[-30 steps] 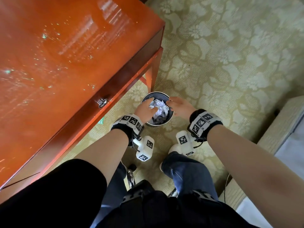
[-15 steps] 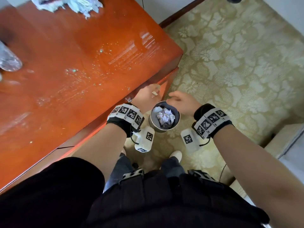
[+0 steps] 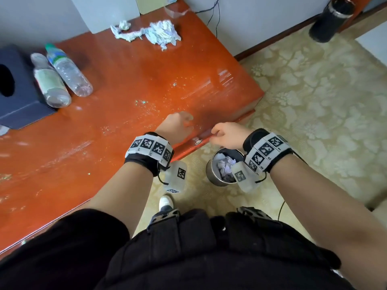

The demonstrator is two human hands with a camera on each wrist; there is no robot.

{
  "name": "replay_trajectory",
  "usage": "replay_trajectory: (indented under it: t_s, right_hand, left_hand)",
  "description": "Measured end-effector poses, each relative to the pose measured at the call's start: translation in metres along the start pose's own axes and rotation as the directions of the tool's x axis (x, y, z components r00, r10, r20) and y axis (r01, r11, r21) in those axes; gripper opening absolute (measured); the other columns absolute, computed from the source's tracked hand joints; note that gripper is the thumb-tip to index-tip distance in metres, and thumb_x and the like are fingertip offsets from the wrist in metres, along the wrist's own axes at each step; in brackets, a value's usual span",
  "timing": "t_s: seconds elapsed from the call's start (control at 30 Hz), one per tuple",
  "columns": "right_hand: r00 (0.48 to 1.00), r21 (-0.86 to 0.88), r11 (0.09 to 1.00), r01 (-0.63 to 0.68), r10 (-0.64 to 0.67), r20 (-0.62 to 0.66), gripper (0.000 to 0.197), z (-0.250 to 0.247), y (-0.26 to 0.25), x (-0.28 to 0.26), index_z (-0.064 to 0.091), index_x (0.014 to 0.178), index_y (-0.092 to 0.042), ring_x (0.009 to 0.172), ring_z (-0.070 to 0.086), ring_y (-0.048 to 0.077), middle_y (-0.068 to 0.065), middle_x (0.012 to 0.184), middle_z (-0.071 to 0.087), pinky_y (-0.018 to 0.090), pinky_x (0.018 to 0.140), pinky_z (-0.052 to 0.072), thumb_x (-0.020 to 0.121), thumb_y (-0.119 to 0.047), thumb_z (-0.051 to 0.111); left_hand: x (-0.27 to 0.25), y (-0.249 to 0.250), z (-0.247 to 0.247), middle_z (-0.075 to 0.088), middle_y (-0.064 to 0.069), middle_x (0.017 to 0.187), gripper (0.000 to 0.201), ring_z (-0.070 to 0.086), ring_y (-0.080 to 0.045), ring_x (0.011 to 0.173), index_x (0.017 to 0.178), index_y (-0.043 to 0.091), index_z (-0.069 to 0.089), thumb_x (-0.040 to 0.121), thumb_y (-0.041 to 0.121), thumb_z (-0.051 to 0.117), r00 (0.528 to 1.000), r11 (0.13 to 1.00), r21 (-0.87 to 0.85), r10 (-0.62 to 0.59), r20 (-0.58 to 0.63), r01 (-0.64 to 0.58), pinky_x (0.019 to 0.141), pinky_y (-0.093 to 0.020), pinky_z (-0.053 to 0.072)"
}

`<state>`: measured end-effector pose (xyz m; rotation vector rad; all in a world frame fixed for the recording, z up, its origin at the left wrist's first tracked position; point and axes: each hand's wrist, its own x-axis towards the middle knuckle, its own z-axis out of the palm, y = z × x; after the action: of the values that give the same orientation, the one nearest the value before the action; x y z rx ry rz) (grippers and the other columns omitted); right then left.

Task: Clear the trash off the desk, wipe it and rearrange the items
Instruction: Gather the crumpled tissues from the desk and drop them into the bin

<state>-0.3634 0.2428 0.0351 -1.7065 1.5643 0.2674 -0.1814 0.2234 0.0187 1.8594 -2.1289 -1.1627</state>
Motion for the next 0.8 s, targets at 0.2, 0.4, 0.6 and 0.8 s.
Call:
replay_trajectory:
  t_s: [0.2,0.4,0.6,0.8]
  right_hand:
    - [0.999,-0.039,0.998,0.041,-0.041,-0.002,0.043,-0.015,-0.044,0.013,0.051,0.130,-0.016,0.102,0.056,0.018,0.004,0.123,0.059,0.026,0.085,0.041,0.093,-0.037,0.054]
    - [0.997,-0.056,0.996,0.071,-0.073,-0.028,0.040,-0.021,-0.093,0.035,0.051,0.128,-0.017,0.099,0.056,0.017,0.002,0.120,0.061,0.027,0.088,0.042,0.093,-0.035,0.056]
    - [0.995,-0.050,0.995,0.084,-0.086,-0.043,0.038,-0.018,-0.131,0.059,0.051,0.127,-0.016,0.095,0.054,0.017,0.003,0.120,0.060,0.028,0.086,0.042,0.093,-0.034,0.056]
    - [0.994,-0.083,0.991,0.106,-0.108,-0.017,0.037,-0.019,-0.146,0.081,0.053,0.125,-0.017,0.098,0.055,0.017,0.002,0.118,0.062,0.028,0.088,0.042,0.093,-0.034,0.056]
  left_hand:
    - [-0.003,-0.033,-0.042,0.056,-0.008,0.127,0.038,0.056,-0.023,0.111,0.132,0.010,0.048,0.095,0.017,0.049,0.999,0.998,0.046,-0.048,-0.020,0.049,0.082,-0.024,0.042]
    - [-0.007,-0.071,-0.086,0.059,-0.007,0.122,0.035,0.055,-0.024,0.110,0.129,0.010,0.052,0.095,0.020,0.051,1.000,0.992,0.122,-0.030,-0.001,0.030,0.085,-0.029,0.042]
    - [-0.009,-0.103,-0.120,0.058,-0.005,0.121,0.035,0.056,-0.022,0.107,0.128,0.013,0.052,0.094,0.021,0.050,0.998,0.990,0.134,-0.053,0.019,0.050,0.084,-0.029,0.044]
    - [-0.001,-0.120,-0.128,0.058,-0.003,0.122,0.035,0.057,-0.022,0.108,0.128,0.016,0.052,0.094,0.023,0.050,0.996,0.989,0.126,-0.081,0.043,0.075,0.089,-0.031,0.046]
